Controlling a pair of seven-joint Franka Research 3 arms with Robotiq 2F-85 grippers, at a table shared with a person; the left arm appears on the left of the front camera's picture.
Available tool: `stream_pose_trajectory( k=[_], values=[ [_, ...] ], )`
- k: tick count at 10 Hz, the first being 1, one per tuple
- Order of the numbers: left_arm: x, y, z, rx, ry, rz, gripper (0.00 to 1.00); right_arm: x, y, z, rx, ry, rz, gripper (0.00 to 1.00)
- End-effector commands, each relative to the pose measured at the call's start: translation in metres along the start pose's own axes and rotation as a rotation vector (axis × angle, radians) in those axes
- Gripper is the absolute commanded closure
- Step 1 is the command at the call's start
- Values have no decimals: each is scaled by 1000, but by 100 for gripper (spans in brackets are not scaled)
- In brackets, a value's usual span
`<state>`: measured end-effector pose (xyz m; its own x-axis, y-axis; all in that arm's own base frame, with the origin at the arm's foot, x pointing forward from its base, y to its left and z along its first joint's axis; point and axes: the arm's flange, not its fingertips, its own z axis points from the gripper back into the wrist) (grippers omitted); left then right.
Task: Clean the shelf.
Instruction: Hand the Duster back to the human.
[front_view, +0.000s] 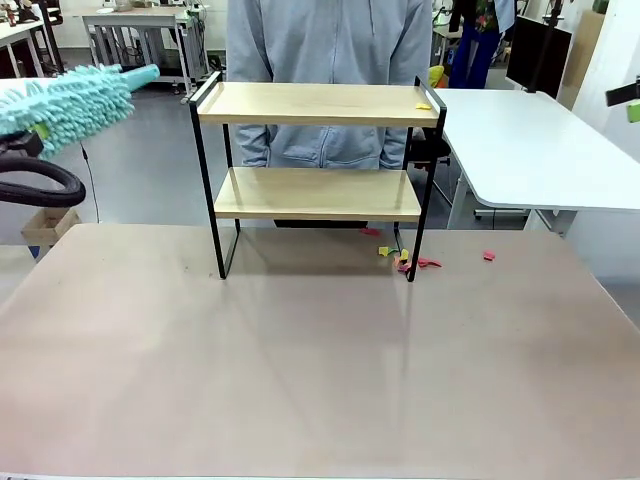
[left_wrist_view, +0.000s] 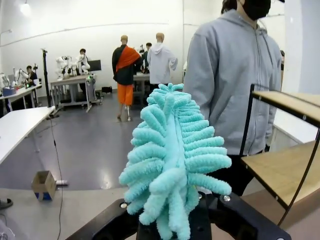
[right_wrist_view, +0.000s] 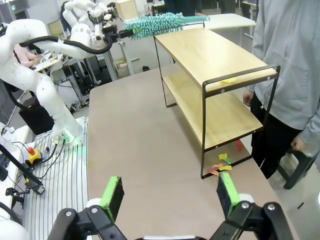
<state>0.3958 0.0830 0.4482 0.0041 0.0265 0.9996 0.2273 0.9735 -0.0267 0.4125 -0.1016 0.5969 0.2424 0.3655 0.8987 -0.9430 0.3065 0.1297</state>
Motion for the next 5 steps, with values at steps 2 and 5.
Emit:
stream_pose_trajectory(
  k=[2,5],
  values=[
    [-51,-46,-25,34,45,-52,83,3,1,2,2,8,4,0],
    [-68,-52,-25,19,67,-46,83,3,1,2,2,8,4,0]
  ],
)
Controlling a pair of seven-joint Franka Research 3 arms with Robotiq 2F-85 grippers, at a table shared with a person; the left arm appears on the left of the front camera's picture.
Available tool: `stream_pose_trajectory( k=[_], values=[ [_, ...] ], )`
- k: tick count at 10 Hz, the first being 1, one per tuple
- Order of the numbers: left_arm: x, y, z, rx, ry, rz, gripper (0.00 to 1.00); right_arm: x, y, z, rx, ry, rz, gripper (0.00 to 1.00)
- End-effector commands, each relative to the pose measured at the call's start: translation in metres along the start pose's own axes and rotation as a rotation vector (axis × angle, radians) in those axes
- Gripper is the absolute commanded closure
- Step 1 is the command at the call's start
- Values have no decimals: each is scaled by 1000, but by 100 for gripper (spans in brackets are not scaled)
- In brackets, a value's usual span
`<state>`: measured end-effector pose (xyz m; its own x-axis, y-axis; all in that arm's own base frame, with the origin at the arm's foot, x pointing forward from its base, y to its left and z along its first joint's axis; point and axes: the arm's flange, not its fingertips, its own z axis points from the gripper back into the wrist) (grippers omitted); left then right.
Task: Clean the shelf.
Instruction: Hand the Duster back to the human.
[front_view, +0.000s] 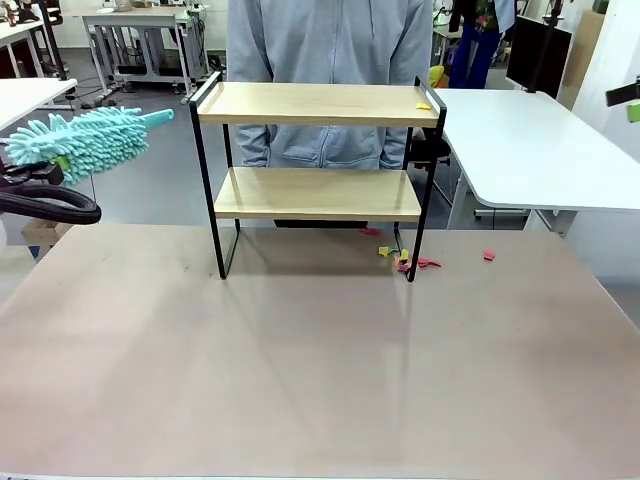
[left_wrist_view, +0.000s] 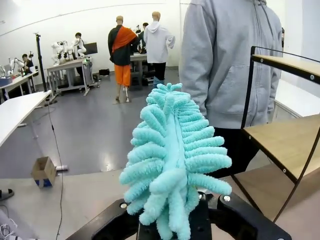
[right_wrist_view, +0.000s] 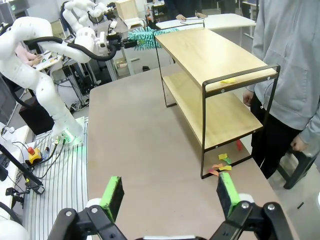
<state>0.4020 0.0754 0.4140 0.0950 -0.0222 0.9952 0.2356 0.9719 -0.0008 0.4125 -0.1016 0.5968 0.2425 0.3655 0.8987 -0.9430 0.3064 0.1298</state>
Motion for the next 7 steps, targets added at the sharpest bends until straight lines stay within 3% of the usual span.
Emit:
stream_pose_trajectory(
  k=[1,7],
  values=[
    [3,2,2,5,-8,0,83,3,1,2,2,8,4,0],
    [3,2,2,5,-8,0,83,3,1,2,2,8,4,0]
  ],
)
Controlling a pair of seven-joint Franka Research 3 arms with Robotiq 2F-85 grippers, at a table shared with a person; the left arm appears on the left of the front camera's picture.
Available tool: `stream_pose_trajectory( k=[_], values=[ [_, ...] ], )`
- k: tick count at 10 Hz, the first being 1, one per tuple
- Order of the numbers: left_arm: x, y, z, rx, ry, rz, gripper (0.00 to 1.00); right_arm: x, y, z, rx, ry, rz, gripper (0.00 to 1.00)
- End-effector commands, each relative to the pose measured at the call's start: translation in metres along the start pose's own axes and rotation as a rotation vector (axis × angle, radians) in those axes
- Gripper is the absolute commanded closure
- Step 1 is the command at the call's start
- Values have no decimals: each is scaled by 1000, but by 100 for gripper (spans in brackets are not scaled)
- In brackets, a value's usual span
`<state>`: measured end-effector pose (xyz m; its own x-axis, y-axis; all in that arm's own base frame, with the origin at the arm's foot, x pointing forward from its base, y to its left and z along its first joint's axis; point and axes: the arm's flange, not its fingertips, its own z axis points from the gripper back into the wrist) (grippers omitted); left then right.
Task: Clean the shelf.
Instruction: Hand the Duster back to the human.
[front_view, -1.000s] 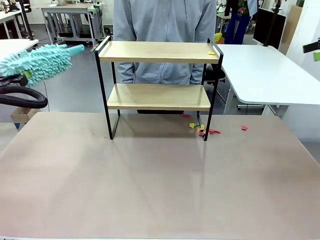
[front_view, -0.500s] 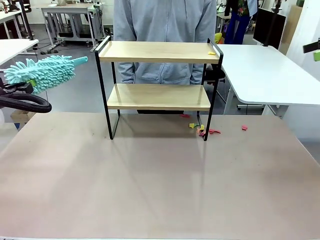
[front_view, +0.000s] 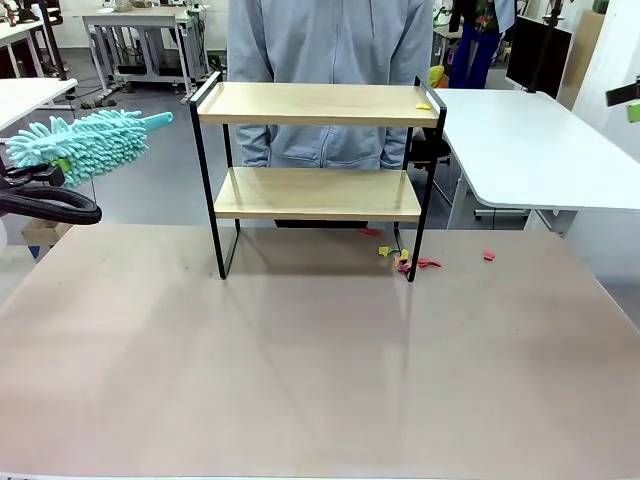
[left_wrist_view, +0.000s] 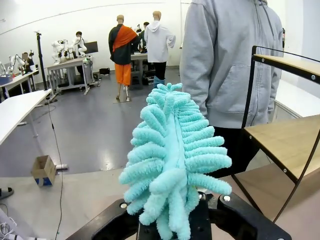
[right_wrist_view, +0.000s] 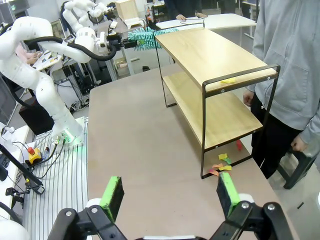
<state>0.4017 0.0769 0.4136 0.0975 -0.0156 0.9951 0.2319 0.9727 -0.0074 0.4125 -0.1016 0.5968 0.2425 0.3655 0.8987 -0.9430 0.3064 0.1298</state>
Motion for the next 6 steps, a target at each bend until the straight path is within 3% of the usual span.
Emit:
stream_pose_trajectory(
  k=[1,6],
  values=[
    [4,0,1,1,-9,-7,83,3,1,2,2,8,4,0],
    [4,0,1,1,-9,-7,83,3,1,2,2,8,4,0]
  ],
)
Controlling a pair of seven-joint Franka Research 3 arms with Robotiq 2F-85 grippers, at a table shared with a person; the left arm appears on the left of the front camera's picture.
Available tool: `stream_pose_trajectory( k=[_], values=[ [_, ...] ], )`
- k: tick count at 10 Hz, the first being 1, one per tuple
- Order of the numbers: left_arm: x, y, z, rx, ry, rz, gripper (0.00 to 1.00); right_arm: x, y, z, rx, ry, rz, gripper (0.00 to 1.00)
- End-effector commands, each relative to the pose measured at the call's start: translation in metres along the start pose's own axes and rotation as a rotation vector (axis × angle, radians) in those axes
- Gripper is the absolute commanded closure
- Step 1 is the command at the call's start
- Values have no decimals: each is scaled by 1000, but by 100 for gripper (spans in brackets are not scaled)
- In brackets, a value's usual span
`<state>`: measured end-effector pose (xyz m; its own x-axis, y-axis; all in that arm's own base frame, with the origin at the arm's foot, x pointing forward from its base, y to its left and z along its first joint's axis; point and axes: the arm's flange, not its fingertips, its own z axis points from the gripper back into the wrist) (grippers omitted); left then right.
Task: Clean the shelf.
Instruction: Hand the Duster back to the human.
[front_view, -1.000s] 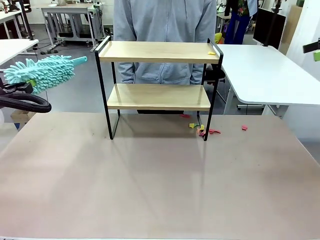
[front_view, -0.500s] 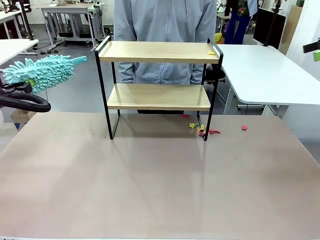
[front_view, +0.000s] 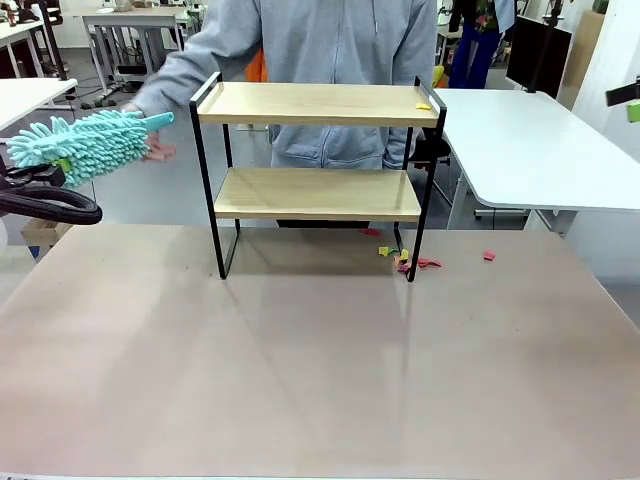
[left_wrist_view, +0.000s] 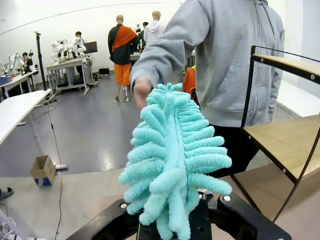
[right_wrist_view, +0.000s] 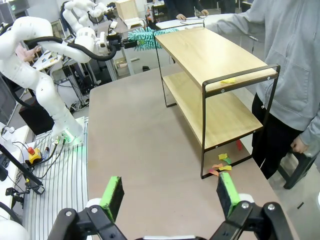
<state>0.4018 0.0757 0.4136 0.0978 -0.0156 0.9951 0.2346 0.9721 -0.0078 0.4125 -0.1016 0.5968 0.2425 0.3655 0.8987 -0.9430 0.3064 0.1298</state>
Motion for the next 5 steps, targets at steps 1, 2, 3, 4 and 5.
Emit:
stream_pose_trajectory(
  k=[1,2,3,4,5],
  values=[
    [4,1,1,4,-9,-7,83,3,1,2,2,8,4,0],
    [4,1,1,4,-9,-7,83,3,1,2,2,8,4,0],
    [4,1,1,4,-9,-7,83,3,1,2,2,8,4,0],
    [4,1,1,4,-9,-7,83,3,1,2,2,8,4,0],
    [4,1,1,4,-9,-7,83,3,1,2,2,8,4,0]
  ],
)
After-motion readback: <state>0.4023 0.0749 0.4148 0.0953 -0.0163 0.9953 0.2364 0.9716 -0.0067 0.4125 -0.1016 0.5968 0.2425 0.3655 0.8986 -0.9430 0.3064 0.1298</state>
